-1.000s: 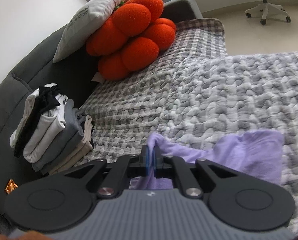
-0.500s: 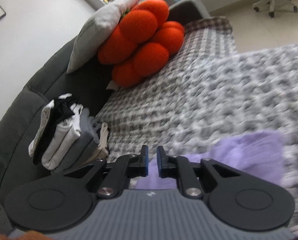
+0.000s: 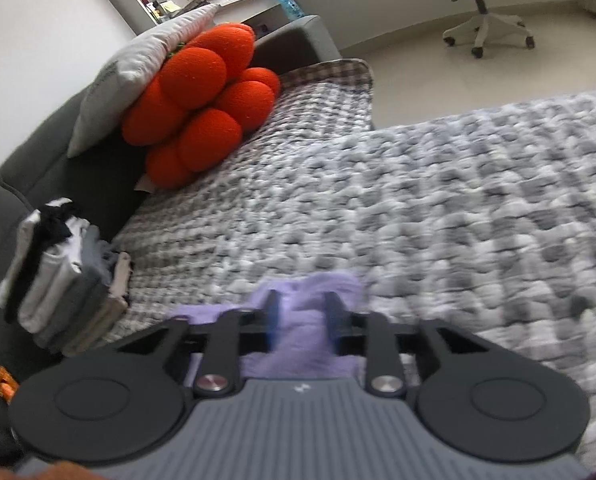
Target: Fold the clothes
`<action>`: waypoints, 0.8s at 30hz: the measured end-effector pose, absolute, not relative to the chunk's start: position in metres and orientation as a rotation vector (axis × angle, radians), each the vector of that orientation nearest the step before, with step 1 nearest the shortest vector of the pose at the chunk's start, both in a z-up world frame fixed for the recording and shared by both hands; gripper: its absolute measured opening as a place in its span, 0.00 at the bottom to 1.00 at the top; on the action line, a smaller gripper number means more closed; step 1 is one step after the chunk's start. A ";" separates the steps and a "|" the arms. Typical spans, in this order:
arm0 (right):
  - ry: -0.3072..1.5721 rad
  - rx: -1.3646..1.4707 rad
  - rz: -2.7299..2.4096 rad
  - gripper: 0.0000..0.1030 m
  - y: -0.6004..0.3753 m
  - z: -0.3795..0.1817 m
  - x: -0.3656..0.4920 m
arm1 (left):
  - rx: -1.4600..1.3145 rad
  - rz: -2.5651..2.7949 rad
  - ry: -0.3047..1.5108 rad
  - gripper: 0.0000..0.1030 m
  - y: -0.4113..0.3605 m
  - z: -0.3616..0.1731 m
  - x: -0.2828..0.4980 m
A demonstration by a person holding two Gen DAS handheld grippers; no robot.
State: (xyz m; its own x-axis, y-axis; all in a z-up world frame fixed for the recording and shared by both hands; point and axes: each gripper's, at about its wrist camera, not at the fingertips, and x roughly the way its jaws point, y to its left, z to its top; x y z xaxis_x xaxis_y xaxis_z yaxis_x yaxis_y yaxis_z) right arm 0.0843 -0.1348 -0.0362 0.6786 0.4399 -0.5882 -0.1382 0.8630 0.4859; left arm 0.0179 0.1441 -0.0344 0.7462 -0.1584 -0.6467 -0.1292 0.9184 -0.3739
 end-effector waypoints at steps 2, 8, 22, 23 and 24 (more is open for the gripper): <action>0.761 0.418 0.331 0.37 -0.137 -0.038 0.084 | -0.412 -0.021 0.735 0.35 0.145 -0.036 0.028; 0.774 0.443 0.307 0.37 -0.146 -0.047 0.087 | -0.414 -0.048 0.746 0.32 0.145 -0.040 0.059; 0.766 0.462 0.309 0.37 -0.140 -0.053 0.090 | -0.444 -0.081 0.745 0.13 0.141 -0.055 0.087; 0.765 0.461 0.301 0.36 -0.140 -0.054 0.091 | -0.442 -0.081 0.737 0.10 0.141 -0.055 0.087; 0.762 0.456 0.294 0.31 -0.139 -0.055 0.091 | -0.439 -0.081 0.729 0.08 0.141 -0.055 0.087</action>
